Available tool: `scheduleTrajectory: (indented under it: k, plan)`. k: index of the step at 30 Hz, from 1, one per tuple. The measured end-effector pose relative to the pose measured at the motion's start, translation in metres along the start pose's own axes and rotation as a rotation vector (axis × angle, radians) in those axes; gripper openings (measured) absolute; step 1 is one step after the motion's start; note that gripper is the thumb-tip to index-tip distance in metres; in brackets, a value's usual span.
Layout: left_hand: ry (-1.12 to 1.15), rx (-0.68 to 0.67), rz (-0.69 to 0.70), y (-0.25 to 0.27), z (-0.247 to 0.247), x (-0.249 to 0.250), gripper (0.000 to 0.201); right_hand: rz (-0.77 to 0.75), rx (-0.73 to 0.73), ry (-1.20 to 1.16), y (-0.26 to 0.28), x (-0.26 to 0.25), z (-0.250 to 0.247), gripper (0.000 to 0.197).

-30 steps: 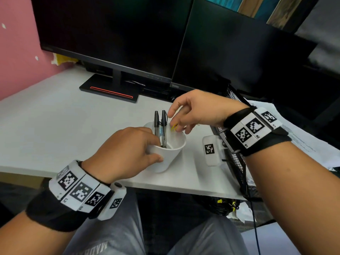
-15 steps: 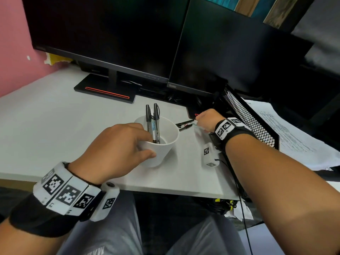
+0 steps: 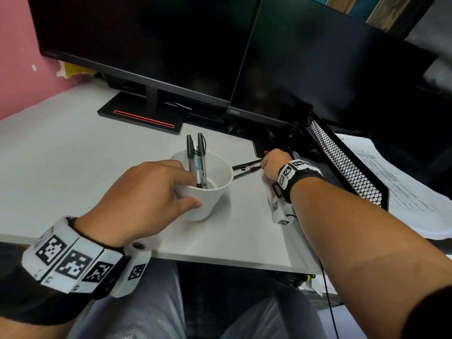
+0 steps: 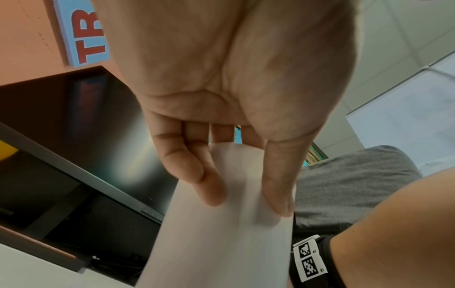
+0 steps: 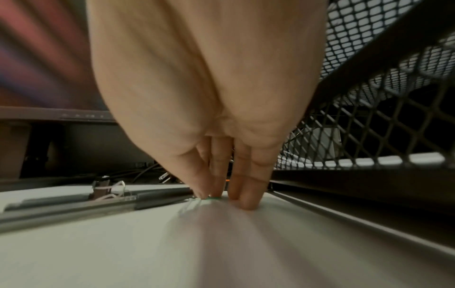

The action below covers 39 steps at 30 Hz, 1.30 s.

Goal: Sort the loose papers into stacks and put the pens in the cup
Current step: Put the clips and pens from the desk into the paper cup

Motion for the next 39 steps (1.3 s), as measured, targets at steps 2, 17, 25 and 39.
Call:
scheduleTrajectory:
  k: [2, 17, 25, 39]
  plan:
    - [0.006, 0.000, -0.002, 0.000, 0.000, 0.000, 0.013, 0.058, 0.000, -0.041, 0.004, 0.001, -0.003, 0.031]
    - [-0.006, -0.012, -0.001, 0.000, 0.007, 0.003, 0.018, 0.036, -0.001, -0.336, 0.033, -0.019, -0.005, 0.035]
    - [-0.013, -0.006, -0.006, -0.001, 0.004, 0.002, 0.017, 0.007, -0.037, -0.415, 0.037, -0.032, -0.010, 0.023]
    - [-0.033, -0.009, -0.005, -0.002, 0.006, 0.003, 0.018, 0.221, 0.205, -1.388, 0.057, -0.035, -0.042, 0.028]
Point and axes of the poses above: each hand's wrist, its own y-axis away from the middle knuckle, its own z-axis out of the palm, x = y × z, the point moved 9 cm from there along -y, towards the middle knuckle, and after that the axes turned 13 degrees about -z, right-handed, at the moved point
